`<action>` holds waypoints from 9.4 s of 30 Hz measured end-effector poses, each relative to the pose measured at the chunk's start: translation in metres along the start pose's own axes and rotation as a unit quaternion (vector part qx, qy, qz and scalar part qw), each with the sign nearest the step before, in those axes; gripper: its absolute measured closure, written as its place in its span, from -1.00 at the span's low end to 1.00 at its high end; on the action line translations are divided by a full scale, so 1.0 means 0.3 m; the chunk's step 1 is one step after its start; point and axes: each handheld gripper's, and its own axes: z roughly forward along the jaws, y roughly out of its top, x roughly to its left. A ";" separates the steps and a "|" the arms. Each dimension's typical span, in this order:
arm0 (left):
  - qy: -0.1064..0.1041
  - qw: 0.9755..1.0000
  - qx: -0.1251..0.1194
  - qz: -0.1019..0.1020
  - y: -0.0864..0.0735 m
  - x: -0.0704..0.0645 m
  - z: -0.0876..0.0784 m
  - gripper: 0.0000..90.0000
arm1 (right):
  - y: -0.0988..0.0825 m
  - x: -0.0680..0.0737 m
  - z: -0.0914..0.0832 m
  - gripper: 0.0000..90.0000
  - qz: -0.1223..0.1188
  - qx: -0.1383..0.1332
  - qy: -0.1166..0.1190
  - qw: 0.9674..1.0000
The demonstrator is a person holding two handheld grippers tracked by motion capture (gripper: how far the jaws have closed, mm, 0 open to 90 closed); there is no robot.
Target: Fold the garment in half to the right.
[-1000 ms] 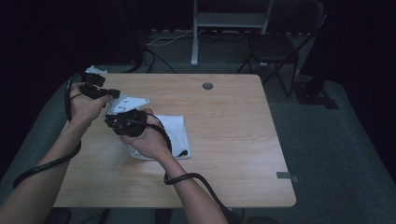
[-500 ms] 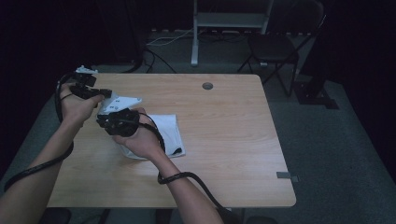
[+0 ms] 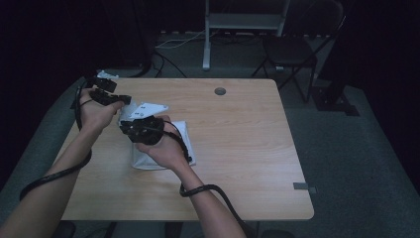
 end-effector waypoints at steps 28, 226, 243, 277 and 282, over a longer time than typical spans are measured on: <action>-0.023 0.999 0.016 0.043 0.003 -0.124 0.096 0.90 | -0.101 -0.041 -0.049 0.75 0.013 0.019 -0.016 1.000; -0.079 0.991 0.033 0.104 -0.067 -0.345 0.275 0.90 | -0.341 -0.101 -0.161 0.73 0.062 0.061 -0.050 0.995; -0.080 0.991 0.030 0.104 -0.069 -0.352 0.280 0.90 | -0.351 -0.107 -0.169 0.73 0.062 0.067 -0.054 0.994; -0.080 0.991 0.028 0.105 -0.072 -0.378 0.301 0.89 | -0.381 -0.123 -0.195 0.72 0.065 0.083 -0.061 0.993; -0.080 0.991 0.028 0.107 -0.071 -0.382 0.305 0.89 | -0.388 -0.126 -0.200 0.72 0.067 0.085 -0.062 0.992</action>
